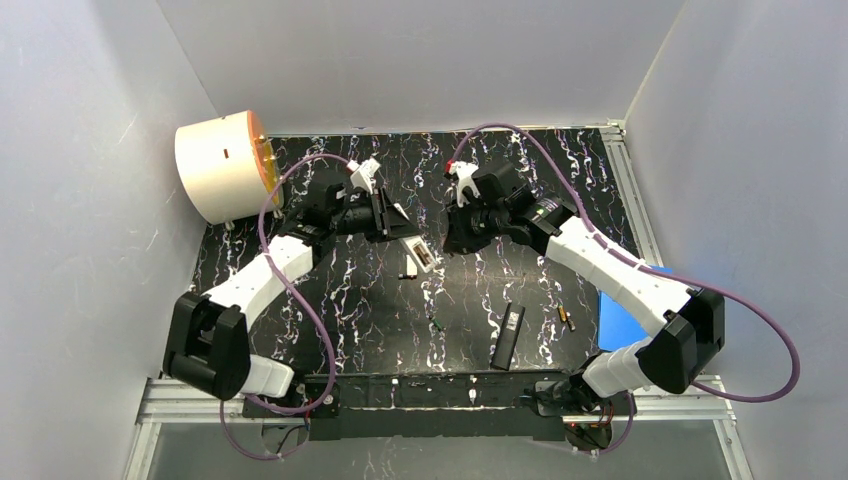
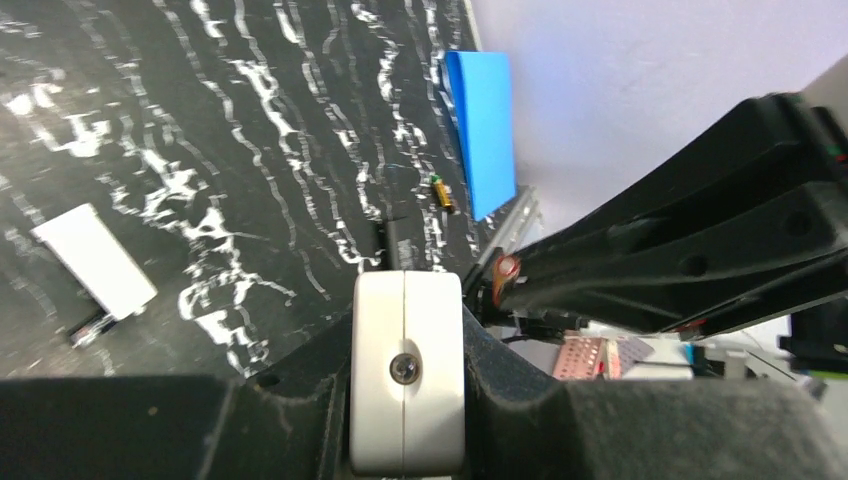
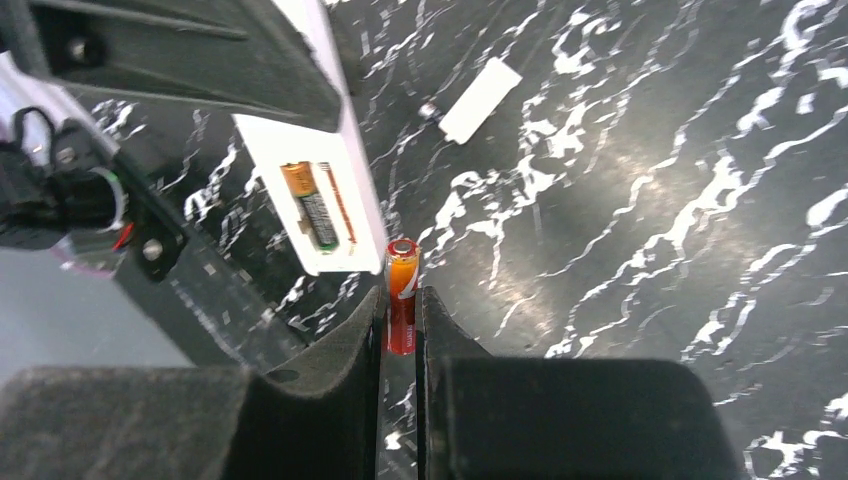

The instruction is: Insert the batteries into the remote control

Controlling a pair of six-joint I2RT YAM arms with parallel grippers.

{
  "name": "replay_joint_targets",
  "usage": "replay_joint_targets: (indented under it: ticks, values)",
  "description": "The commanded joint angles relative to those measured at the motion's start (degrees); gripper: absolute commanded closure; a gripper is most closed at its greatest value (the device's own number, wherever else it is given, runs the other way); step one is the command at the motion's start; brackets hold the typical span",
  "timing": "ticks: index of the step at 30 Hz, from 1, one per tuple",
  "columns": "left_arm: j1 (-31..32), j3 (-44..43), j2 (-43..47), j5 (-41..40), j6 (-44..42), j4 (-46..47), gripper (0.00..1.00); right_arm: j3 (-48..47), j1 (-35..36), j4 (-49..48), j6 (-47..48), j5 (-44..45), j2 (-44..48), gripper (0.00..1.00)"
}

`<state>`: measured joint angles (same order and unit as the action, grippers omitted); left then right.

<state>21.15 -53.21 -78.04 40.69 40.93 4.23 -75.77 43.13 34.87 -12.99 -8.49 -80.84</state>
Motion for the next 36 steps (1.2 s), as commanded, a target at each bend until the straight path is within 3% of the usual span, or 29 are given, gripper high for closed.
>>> replay_joint_targets:
  ticks: [1, 9, 28, 36]
  values:
    - [1.0, 0.1, -2.2, 11.0, 5.4, 11.6, 1.0, -2.0, -0.1, 2.1, -4.5, -10.1, 0.7, 0.97]
    - [1.5, -0.5, -6.5, 12.9, 8.6, 12.0, 1.0, -2.4, -0.1, 2.3, -10.2, -10.3, 1.6, 0.96]
    - [1.9, -4.2, -11.4, 18.3, 13.2, 12.8, 1.0, -3.3, 0.4, 3.3, -7.4, -7.7, -3.4, 0.92]
    - [1.9, -4.8, -10.9, 17.6, 14.0, 12.8, 1.0, -4.4, 0.4, 4.9, -6.4, -5.3, -4.1, 0.8]
